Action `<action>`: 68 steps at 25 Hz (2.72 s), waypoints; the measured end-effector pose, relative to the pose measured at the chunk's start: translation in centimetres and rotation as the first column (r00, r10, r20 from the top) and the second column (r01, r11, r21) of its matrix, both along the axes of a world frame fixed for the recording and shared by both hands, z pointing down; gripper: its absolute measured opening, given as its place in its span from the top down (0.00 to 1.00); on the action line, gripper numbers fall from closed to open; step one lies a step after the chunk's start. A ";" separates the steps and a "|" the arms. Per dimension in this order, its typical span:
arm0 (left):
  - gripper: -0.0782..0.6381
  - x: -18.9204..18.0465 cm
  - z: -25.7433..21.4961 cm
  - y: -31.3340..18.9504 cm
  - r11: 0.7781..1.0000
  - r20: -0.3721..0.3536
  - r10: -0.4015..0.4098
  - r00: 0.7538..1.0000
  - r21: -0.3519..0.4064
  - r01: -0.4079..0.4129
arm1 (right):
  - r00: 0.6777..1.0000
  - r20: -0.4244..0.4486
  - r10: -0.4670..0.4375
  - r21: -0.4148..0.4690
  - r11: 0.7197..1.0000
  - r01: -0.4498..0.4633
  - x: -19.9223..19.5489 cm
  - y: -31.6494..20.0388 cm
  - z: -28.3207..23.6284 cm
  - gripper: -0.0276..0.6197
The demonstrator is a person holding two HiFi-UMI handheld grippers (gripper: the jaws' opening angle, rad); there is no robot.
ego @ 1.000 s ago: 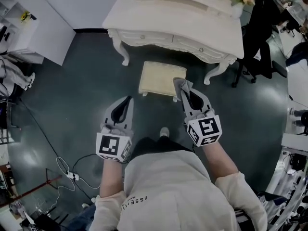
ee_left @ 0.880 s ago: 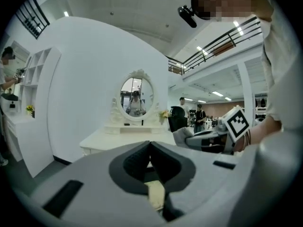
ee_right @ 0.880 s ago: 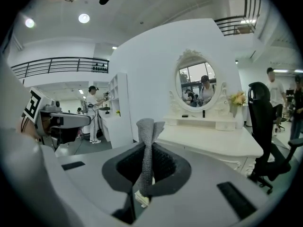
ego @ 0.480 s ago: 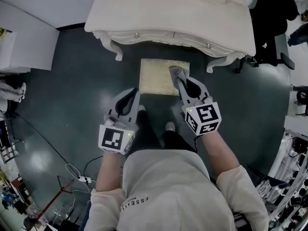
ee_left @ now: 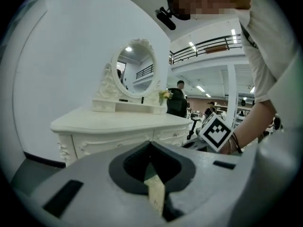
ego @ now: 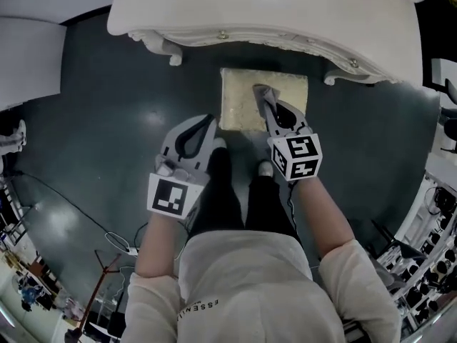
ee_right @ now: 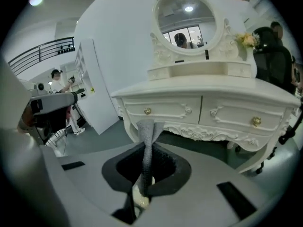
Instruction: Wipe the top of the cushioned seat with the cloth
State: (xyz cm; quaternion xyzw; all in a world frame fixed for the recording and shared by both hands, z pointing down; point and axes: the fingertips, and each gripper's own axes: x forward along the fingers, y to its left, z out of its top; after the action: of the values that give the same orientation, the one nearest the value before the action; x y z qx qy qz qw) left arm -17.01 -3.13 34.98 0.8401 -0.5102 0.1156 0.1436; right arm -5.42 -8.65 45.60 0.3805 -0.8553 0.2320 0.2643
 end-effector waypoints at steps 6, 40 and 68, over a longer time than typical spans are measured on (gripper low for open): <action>0.89 -3.1 7.1 -1.5 0.998 -0.009 0.010 1.000 -0.055 -0.011 | 0.998 -0.063 0.006 -0.054 0.998 -0.010 -2.9 -3.2 8.5 0.91; 0.89 -2.3 20.1 -4.6 0.992 -0.072 0.105 0.992 -0.060 -0.110 | 0.991 -0.133 -0.025 -0.234 0.972 -0.006 -7.5 -5.9 28.3 0.91; 0.89 14.8 20.8 -5.3 0.969 -0.060 0.228 0.972 -0.087 -0.232 | 0.989 -0.129 0.074 -0.293 0.950 -0.109 10.2 -9.0 28.5 0.91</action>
State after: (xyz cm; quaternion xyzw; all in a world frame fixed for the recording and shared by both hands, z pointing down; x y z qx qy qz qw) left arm -2.24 -8.48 55.74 0.8885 -0.3998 0.1342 0.1809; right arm 4.73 -17.63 74.06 0.3883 -0.7748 0.3483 0.3571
